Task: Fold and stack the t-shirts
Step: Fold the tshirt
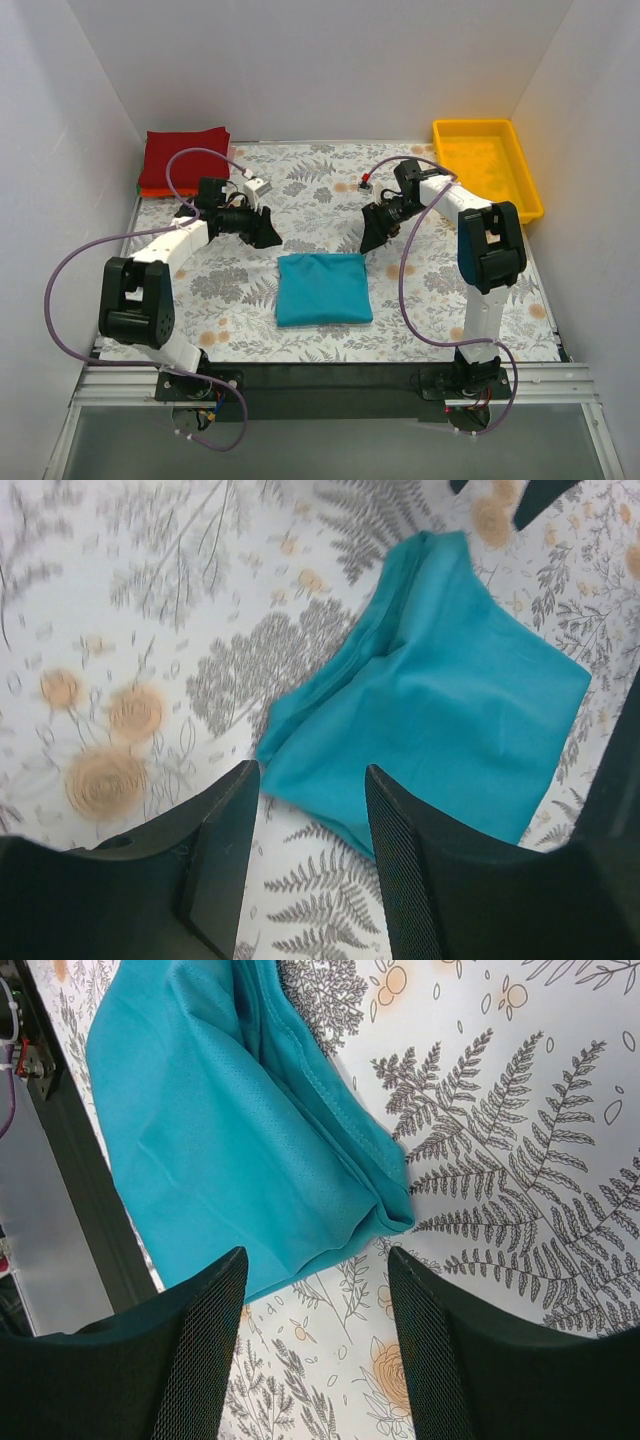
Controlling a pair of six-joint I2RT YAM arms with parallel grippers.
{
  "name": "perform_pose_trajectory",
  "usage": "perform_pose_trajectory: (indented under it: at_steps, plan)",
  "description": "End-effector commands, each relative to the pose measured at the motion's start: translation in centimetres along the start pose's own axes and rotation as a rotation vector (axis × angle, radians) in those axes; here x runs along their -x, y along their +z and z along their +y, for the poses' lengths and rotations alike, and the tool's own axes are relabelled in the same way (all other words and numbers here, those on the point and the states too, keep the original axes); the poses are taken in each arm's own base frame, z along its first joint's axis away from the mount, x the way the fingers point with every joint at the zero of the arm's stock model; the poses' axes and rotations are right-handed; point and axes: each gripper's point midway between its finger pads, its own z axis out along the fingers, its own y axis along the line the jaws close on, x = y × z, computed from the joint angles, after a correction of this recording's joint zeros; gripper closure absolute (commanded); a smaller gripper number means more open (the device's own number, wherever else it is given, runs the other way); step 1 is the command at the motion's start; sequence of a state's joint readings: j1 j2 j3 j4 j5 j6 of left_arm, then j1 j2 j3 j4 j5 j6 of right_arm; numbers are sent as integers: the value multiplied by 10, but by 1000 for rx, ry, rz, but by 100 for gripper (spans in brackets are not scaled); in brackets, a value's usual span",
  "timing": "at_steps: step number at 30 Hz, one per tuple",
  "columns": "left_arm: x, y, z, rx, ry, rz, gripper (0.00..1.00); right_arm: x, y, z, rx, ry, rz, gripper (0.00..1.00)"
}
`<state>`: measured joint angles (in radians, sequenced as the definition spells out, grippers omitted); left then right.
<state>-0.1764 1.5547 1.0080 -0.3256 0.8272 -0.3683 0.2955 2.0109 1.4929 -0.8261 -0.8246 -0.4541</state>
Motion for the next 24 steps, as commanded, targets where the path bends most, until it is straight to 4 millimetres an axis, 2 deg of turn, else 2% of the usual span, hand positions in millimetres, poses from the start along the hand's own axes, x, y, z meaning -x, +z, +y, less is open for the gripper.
perform_pose_trajectory:
  at_steps: [1,8,14,18,24]
  plan:
    - [-36,-1,3,-21,-283,93,54,10,-4,1,-26,-34,-33,35]
    - [-59,8,9,-34,-405,137,51,-1,9,7,11,-21,-7,40]
    - [-62,17,15,-43,-460,138,51,-8,19,5,33,0,15,44]
    - [-70,24,19,-49,-490,148,53,-7,22,3,40,5,16,45]
    - [-71,30,20,-59,-511,146,55,-8,26,3,43,13,26,48]
